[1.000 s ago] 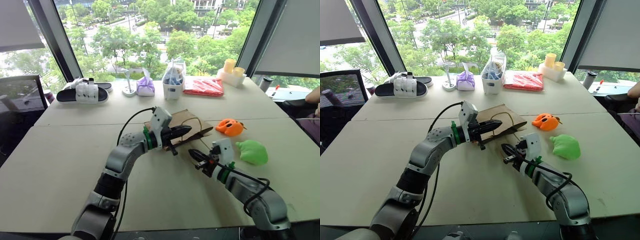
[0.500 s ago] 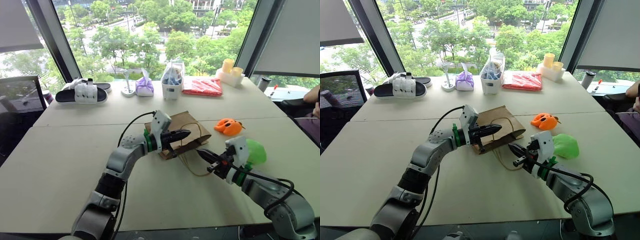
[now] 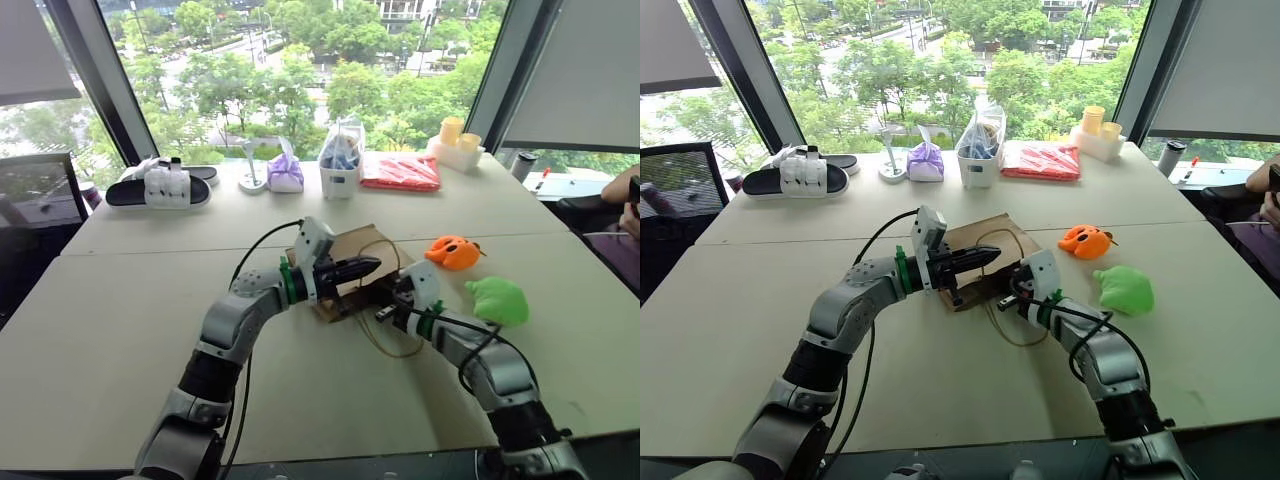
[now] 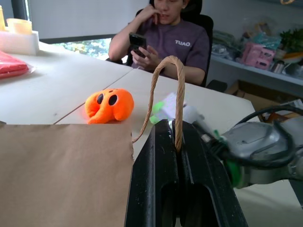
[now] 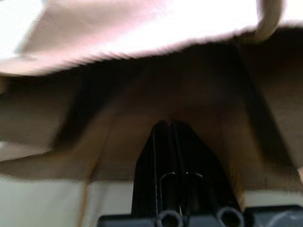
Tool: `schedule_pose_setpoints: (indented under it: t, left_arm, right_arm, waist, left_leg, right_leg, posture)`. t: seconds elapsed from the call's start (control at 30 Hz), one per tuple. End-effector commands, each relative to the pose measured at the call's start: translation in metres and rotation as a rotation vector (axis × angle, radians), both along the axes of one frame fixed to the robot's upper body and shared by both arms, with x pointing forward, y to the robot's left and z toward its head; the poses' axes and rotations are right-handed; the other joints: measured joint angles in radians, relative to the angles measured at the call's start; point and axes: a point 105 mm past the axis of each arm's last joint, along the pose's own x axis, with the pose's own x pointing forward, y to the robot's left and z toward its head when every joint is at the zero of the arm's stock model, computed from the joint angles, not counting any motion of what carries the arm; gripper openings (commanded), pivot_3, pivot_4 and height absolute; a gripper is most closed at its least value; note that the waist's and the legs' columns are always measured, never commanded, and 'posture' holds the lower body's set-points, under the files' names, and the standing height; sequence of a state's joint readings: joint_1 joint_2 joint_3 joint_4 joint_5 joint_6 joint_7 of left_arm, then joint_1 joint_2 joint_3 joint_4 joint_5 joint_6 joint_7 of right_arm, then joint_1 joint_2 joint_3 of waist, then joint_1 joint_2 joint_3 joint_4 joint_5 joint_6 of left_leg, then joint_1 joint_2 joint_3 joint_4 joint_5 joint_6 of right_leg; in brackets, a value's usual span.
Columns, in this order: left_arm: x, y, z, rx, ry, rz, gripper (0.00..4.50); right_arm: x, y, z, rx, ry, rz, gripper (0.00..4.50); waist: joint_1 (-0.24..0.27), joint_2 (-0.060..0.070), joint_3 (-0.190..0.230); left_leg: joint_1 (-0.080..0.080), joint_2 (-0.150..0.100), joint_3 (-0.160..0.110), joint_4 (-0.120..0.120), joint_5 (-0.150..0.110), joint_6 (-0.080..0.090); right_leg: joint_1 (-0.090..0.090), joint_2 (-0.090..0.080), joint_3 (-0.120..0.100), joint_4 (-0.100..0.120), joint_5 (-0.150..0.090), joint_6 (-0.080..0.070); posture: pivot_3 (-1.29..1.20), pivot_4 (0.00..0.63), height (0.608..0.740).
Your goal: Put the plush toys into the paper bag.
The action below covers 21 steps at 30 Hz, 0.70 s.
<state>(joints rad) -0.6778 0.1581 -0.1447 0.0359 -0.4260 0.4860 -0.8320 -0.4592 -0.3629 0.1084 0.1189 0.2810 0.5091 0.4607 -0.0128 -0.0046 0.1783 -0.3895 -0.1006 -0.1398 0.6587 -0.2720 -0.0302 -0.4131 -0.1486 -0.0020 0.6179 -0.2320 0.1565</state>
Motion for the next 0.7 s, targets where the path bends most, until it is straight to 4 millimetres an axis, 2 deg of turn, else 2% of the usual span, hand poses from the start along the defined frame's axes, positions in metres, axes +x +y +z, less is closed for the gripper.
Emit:
schedule_pose_setpoints:
  t: [0.03, 0.17, 0.3, 0.47, 0.53, 0.7]
  left_arm:
    - [-0.009, -0.005, 0.033, -0.014, -0.162, -0.032, 0.05]
    - [-0.016, -0.009, 0.047, 0.046, -0.291, -0.094, 0.05]
    - [-0.025, -0.011, 0.061, 0.048, -0.34, -0.164, 0.05]
    - [-0.038, -0.016, 0.089, -0.055, -0.346, -0.212, 0.05]
    - [-0.036, -0.017, 0.094, -0.099, -0.311, -0.2, 0.05]
    - [-0.015, -0.011, 0.098, -0.16, -0.252, -0.093, 0.05]
  right_arm:
    - [0.003, 0.014, -0.015, -0.084, 0.029, 0.055, 0.0]
    - [0.0, 0.021, -0.02, -0.107, 0.044, 0.089, 0.0]
    - [-0.001, 0.022, -0.021, -0.108, 0.046, 0.095, 0.0]
    - [-0.002, 0.021, -0.021, -0.105, 0.046, 0.091, 0.0]
    - [-0.003, 0.021, -0.021, -0.106, 0.047, 0.089, 0.0]
    - [-0.005, 0.024, -0.02, -0.098, 0.041, 0.095, 0.0]
  waist:
    - [-0.002, 0.0, 0.0]
    - [-0.002, 0.0, 0.0]
    - [-0.003, 0.0, 0.0]
    - [-0.003, 0.0, 0.0]
    - [-0.002, 0.0, 0.0]
    - [-0.003, 0.0, 0.0]
  left_leg:
    - [0.0, 0.0, 0.0, 0.0, 0.0, 0.0]
    - [0.0, 0.0, 0.0, 0.0, 0.0, -0.001]
    - [0.0, 0.0, 0.0, 0.0, 0.0, -0.001]
    - [0.0, 0.0, 0.0, 0.0, 0.0, 0.0]
    - [0.0, 0.0, 0.0, 0.0, 0.0, 0.0]
    - [0.001, 0.0, 0.0, 0.0, 0.0, 0.0]
  right_leg:
    - [0.0, 0.0, 0.0, 0.0, 0.0, 0.0]
    - [0.0, 0.0, 0.0, 0.0, 0.0, 0.0]
    - [0.0, 0.0, 0.0, 0.0, 0.0, 0.0]
    - [0.0, 0.0, 0.0, 0.0, 0.0, 0.0]
    - [0.0, 0.0, 0.0, 0.0, 0.0, 0.0]
    - [0.0, 0.0, 0.0, 0.001, 0.0, 0.0]
  posture:
    - [0.0, 0.15, 0.74]
    - [0.0, 0.15, 0.74]
    - [0.0, 0.15, 0.74]
    - [0.0, 0.15, 0.74]
    - [0.0, 0.15, 0.74]
    - [0.0, 0.15, 0.74]
